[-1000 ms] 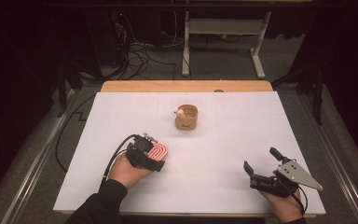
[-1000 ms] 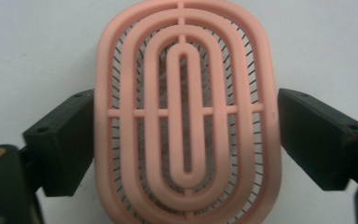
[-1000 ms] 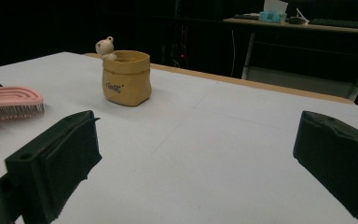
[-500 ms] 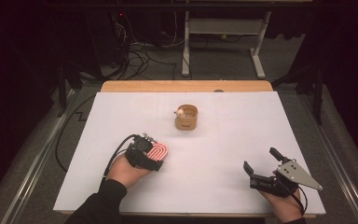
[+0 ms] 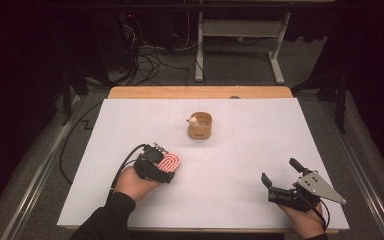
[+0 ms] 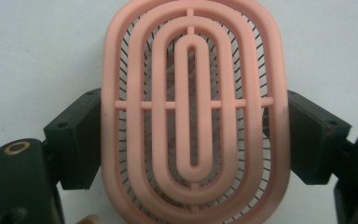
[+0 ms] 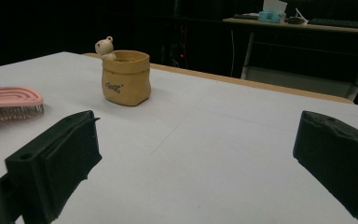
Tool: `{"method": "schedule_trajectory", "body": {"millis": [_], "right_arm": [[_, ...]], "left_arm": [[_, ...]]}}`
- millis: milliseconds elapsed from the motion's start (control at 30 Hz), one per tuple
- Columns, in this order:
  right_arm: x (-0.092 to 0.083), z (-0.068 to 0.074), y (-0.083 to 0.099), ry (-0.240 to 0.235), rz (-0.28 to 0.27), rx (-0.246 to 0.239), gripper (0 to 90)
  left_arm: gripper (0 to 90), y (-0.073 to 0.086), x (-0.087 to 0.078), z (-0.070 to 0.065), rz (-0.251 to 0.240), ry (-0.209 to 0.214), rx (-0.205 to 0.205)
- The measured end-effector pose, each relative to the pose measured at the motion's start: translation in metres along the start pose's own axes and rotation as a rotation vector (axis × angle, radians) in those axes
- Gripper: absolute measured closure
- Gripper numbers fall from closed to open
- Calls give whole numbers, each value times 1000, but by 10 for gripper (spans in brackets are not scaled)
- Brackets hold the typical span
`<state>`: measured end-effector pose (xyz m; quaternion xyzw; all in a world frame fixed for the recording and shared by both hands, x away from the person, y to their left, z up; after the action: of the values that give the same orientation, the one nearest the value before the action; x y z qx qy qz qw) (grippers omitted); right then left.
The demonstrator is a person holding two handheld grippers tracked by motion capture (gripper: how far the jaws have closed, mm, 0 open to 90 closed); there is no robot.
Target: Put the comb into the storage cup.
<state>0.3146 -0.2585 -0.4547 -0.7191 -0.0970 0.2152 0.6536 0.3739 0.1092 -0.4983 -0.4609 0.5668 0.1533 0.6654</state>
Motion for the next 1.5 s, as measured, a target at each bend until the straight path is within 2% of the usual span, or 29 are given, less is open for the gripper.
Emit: {"method": "schedule_trajectory", "body": {"millis": [200,467,500,533,633,833,1033,1233,1500], "right_arm": [[0,0,0,1,-1,1,9],[0,0,0,2,-1,1,9],[0,0,0,2,0,1,9],[0,0,0,2,0,1,9],[0,0,0,2,0,2,9],[0,0,0,2,1,-1,9],[0,0,0,3,1,1,9],[0,0,1,2,0,-1,9],[0,1,1,2,2,-6,9]], "left_arm": [[181,0,-1,0,-18,2,5],[182,1,-5,0,-65,-10,12],[183,1,-6,0,-90,-8,16],[183,1,-6,0,-90,-8,16],[183,2,-9,0,-133,-15,21],[183,3,-13,0,-181,-24,26],[183,5,-17,0,-224,-15,26],[183,7,-23,3,-295,-8,21],[183,9,-26,4,-337,4,19]]}}
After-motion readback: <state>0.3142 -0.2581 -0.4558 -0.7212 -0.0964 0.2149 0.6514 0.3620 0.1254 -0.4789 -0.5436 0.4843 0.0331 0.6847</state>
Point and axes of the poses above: each handheld gripper's, and its own axes: x roughly forward along the jaws, y roughly out of its underside, z roughly to its left, the point moved 6 cm from there along x, roughly forward along the jaws, and after that the axes turned 1 degree about -z, right-handed, at the moved point
